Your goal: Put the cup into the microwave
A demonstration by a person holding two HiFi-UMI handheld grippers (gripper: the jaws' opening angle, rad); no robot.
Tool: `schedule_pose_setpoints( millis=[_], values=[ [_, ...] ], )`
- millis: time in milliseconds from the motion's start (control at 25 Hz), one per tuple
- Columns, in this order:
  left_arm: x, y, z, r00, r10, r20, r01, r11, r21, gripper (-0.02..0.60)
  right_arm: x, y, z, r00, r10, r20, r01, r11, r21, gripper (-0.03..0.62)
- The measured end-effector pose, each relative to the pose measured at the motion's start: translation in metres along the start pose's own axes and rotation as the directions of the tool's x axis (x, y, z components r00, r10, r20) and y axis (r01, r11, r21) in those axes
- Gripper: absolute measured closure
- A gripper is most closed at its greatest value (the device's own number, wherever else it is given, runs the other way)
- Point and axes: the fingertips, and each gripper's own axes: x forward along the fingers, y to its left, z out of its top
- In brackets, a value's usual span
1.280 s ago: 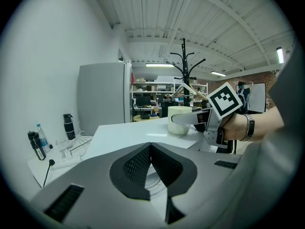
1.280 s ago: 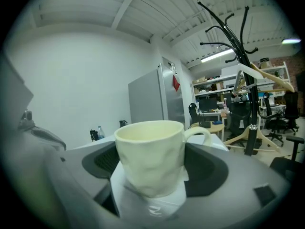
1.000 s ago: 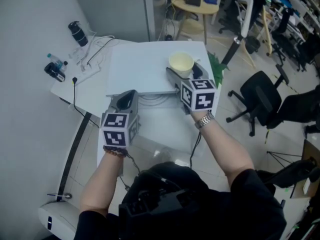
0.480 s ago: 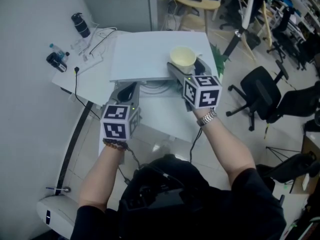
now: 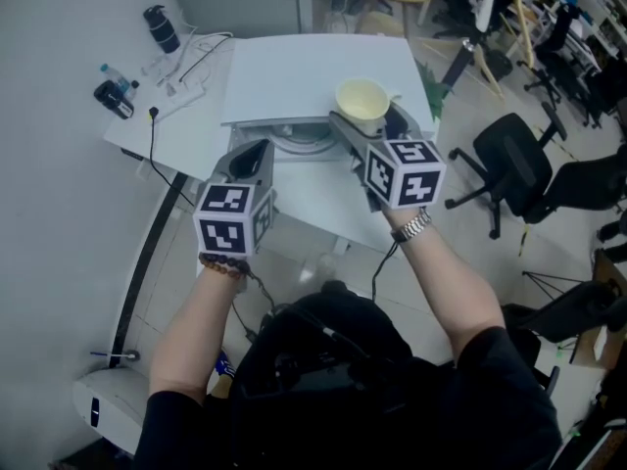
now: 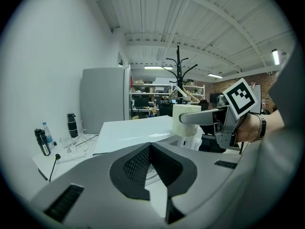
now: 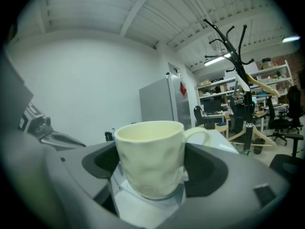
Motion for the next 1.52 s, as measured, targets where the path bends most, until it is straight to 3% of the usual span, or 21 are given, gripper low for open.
schedule_pose_setpoints(
  millis=[760, 1520],
  values=[
    [-0.029, -0.022, -0.021, 1.0, -0.01, -0.021, 0.011, 1.0, 0.01, 0.581, -0.05, 0.059, -0.06, 0.994, 0.108, -0.03, -0.108, 0.994, 0.004, 0.146],
    [-0.036, -0.018, -0.034, 0.999, 0.043, -0.018, -0.043, 0.999, 0.005, 0.581, -0.002, 0.061, -0.132, 0.978, 0.188, -0.092, -0.189, 0.982, 0.005, 0.146]
  ],
)
